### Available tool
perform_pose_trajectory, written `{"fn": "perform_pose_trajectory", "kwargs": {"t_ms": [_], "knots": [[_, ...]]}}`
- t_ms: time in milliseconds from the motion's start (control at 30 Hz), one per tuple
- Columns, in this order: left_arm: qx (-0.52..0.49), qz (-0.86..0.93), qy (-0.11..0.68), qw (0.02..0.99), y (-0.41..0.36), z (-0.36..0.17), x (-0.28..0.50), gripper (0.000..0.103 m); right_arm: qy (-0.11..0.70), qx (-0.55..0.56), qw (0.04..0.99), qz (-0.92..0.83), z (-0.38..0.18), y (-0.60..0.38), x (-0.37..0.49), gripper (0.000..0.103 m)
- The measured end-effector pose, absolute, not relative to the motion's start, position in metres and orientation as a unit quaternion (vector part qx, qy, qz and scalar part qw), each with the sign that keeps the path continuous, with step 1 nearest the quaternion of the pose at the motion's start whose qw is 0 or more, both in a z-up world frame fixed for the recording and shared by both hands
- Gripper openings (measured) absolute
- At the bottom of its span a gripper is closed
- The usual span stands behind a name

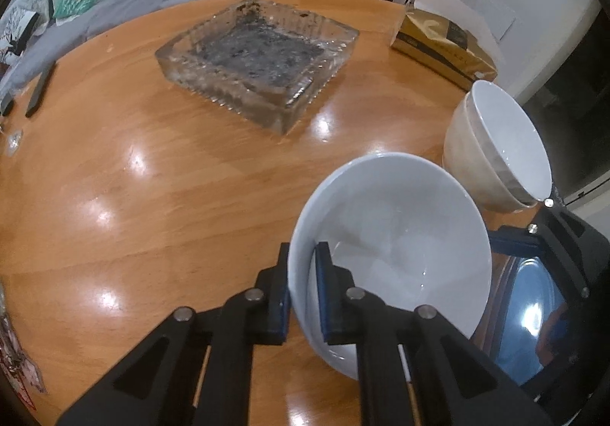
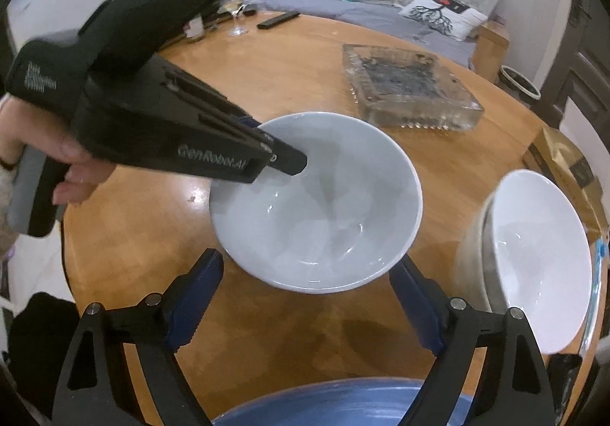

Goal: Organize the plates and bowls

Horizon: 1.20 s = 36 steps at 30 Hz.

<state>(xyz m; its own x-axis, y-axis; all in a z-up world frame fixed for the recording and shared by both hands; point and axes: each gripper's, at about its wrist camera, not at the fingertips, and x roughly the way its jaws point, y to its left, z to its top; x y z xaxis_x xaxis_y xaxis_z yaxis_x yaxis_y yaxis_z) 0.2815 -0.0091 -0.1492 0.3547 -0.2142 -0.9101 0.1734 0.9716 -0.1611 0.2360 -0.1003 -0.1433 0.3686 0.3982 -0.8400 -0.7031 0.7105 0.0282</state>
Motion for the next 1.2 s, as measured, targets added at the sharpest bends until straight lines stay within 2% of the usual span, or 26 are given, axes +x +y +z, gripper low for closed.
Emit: {"fn": "perform_pose_trajectory", "kwargs": {"t_ms": [200, 533, 733, 1200], "knots": [[-0.004, -0.114, 0.554, 0.825, -0.012, -0.150, 0.281, 0.009, 0.457, -0.177, 0.806, 0.333, -0.151, -0.090, 0.248, 0.088], [-0.019, -0.119, 0.558, 0.821, -0.010, -0.158, 0.285, 0.010, 0.474, -0.183, 0.810, 0.292, -0.162, -0.069, 0.261, 0.097], [-0.008, -0.123, 0.554, 0.823, -0.007, -0.157, 0.280, 0.010, 0.463, -0.178, 0.815, 0.300, -0.162, -0.067, 0.261, 0.097], [0.024, -0.110, 0.523, 0.845, -0.020, -0.103, 0.268, 0.010, 0.402, -0.164, 0.848, 0.303, -0.115, -0.080, 0.245, 0.097]]}}
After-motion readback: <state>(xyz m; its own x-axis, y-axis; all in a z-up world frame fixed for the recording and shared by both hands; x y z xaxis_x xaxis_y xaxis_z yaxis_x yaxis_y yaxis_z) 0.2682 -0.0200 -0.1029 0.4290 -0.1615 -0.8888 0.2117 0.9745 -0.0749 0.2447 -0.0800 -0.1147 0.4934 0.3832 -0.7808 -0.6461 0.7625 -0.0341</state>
